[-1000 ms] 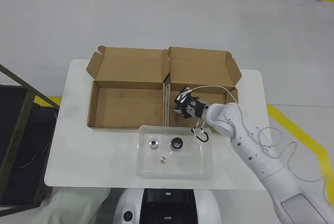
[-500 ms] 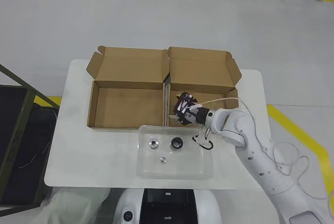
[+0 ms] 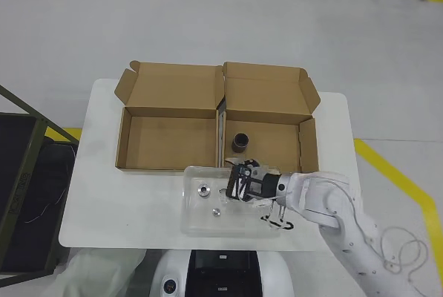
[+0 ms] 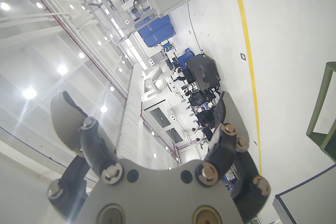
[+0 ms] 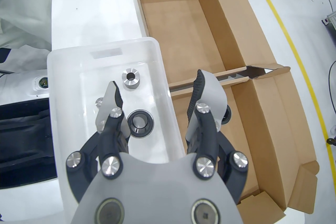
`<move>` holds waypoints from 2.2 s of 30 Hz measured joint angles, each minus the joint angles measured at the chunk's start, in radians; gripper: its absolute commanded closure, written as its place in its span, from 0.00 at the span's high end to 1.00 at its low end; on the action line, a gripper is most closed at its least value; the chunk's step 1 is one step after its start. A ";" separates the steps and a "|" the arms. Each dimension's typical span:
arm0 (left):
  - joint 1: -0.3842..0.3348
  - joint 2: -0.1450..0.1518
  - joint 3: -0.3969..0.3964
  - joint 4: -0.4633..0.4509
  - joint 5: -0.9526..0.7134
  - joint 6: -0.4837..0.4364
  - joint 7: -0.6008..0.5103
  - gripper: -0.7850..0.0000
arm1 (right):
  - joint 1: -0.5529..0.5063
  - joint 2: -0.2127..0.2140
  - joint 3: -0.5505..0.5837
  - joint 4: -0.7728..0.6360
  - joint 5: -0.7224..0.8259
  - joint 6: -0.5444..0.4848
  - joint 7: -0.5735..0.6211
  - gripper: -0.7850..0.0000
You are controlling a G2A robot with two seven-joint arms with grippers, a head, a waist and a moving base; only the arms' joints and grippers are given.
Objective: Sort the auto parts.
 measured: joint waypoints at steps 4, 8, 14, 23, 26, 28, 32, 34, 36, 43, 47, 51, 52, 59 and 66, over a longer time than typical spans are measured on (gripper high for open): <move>0.000 0.000 0.000 0.000 0.000 0.000 0.000 1.00 | -0.058 0.013 0.025 -0.040 -0.024 -0.029 -0.013 0.73; 0.000 0.000 0.000 0.000 0.000 0.000 0.000 1.00 | -0.098 0.022 0.029 -0.044 -0.067 -0.045 -0.040 0.73; 0.000 0.000 0.000 0.000 0.000 0.000 0.000 1.00 | -0.107 0.025 0.001 0.010 -0.119 -0.037 -0.081 0.74; 0.000 0.000 0.000 0.000 0.000 0.000 0.000 1.00 | -0.070 0.020 -0.049 0.098 -0.147 -0.007 -0.107 0.77; 0.000 0.000 0.000 0.000 0.000 0.000 0.000 1.00 | -0.060 0.019 -0.062 0.119 -0.172 0.012 -0.105 0.78; 0.000 0.000 0.000 0.000 0.000 0.000 0.000 1.00 | -0.053 0.018 -0.071 0.135 -0.193 0.024 -0.104 0.79; 0.000 0.000 0.000 0.000 0.000 0.000 0.000 1.00 | -0.040 0.017 -0.090 0.171 -0.223 0.033 -0.106 0.82; 0.000 0.000 0.000 0.000 0.000 0.000 0.000 1.00 | -0.032 0.015 -0.099 0.192 -0.229 0.038 -0.108 0.83; 0.000 0.000 0.000 0.000 0.000 0.000 0.000 1.00 | -0.024 0.013 -0.107 0.212 -0.230 0.045 -0.109 0.83; 0.000 0.000 0.000 0.000 0.000 0.000 0.000 1.00 | 0.003 0.007 -0.130 0.268 -0.225 0.065 -0.119 0.84; 0.000 0.000 0.000 0.000 0.000 0.000 0.000 1.00 | 0.018 0.003 -0.141 0.297 -0.222 0.074 -0.126 0.83; 0.000 0.000 0.000 0.000 0.000 0.000 0.000 1.00 | 0.033 -0.001 -0.152 0.325 -0.215 0.079 -0.135 0.82; 0.000 0.000 0.000 0.000 0.000 0.000 0.000 1.00 | 0.036 -0.002 -0.154 0.330 -0.214 0.079 -0.137 0.80; 0.000 0.000 0.000 0.000 0.000 0.000 0.000 1.00 | 0.049 -0.005 -0.164 0.352 -0.206 0.080 -0.146 0.41; 0.000 0.000 0.000 0.000 0.000 0.000 0.000 1.00 | 0.056 -0.006 -0.167 0.362 -0.181 0.070 -0.163 0.00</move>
